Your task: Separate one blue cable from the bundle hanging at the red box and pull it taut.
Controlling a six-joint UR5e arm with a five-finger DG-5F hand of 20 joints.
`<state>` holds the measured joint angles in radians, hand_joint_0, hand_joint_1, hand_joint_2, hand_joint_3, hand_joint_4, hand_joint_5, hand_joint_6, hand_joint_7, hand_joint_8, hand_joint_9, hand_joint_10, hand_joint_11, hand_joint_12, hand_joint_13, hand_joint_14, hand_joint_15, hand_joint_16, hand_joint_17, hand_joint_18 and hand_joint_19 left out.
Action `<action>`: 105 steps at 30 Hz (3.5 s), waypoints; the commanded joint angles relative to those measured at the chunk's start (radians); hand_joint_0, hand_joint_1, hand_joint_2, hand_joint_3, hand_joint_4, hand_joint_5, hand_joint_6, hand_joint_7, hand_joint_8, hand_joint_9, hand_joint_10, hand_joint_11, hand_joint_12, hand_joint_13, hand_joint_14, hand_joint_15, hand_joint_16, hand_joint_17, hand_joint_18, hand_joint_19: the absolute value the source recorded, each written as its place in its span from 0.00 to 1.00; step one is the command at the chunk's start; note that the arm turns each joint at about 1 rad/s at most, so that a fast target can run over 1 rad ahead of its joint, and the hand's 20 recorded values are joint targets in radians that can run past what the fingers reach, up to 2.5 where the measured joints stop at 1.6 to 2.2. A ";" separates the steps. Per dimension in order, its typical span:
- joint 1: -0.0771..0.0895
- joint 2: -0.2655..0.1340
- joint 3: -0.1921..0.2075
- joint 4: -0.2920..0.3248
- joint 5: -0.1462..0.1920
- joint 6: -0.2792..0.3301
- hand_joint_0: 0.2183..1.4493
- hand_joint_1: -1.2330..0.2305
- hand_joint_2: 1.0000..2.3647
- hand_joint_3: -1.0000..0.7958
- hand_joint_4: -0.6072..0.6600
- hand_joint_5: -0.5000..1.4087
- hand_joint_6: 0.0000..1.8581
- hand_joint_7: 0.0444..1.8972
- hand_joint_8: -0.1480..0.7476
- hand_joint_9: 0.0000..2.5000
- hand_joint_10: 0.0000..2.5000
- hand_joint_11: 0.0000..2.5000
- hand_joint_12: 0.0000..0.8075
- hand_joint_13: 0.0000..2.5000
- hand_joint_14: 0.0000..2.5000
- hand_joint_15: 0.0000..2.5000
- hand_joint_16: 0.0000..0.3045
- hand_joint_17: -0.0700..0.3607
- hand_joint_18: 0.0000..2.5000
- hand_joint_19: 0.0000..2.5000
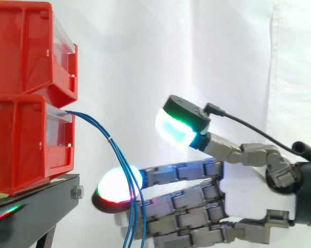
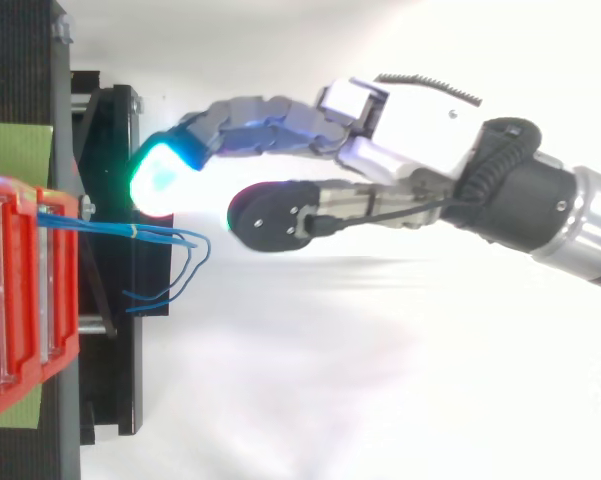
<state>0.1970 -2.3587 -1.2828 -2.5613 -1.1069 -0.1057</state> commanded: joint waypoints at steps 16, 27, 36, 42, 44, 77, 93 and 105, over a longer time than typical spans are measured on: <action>0.001 -0.034 0.042 -0.057 -0.057 0.063 0.27 0.55 0.00 0.28 0.70 0.16 0.27 0.41 0.48 0.17 0.00 0.01 0.30 0.10 0.00 0.00 0.10 0.32 0.08 0.02; 0.002 -0.033 0.042 -0.053 -0.060 0.060 0.29 0.49 0.00 0.28 0.73 0.17 0.27 0.46 0.48 0.19 0.00 0.02 0.28 0.13 0.00 0.00 0.09 0.31 0.12 0.04; 0.002 -0.030 0.102 -0.051 -0.088 0.074 0.30 0.47 0.00 0.28 0.73 0.17 0.27 0.47 0.48 0.20 0.00 0.03 0.28 0.14 0.00 0.00 0.09 0.31 0.13 0.04; 0.002 -0.028 0.108 -0.092 -0.120 0.075 0.31 0.48 0.00 0.28 0.72 0.18 0.27 0.48 0.48 0.20 0.00 0.04 0.28 0.14 0.00 0.00 0.09 0.31 0.13 0.05; 0.002 -0.028 0.109 -0.105 -0.126 0.078 0.31 0.49 0.00 0.28 0.72 0.18 0.27 0.49 0.48 0.21 0.00 0.04 0.28 0.14 0.00 0.00 0.09 0.31 0.13 0.05; -0.007 0.010 0.122 -0.255 -0.165 0.092 0.36 0.45 0.01 0.36 0.61 0.19 0.32 0.61 0.49 0.24 0.00 0.07 0.29 0.17 0.00 0.01 0.09 0.31 0.15 0.06; -0.007 0.030 0.122 -0.263 -0.163 0.086 0.34 0.49 0.01 0.40 0.59 0.20 0.34 0.61 0.49 0.24 0.00 0.08 0.31 0.17 0.00 0.02 0.10 0.33 0.15 0.07; -0.011 0.030 0.122 -0.260 -0.163 0.077 0.32 0.36 0.01 0.33 0.57 0.17 0.42 0.51 0.50 0.30 0.01 0.17 0.32 0.18 0.00 0.04 0.11 0.33 0.16 0.09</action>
<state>0.1868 -2.3289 -1.1609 -2.8215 -1.2708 -0.0265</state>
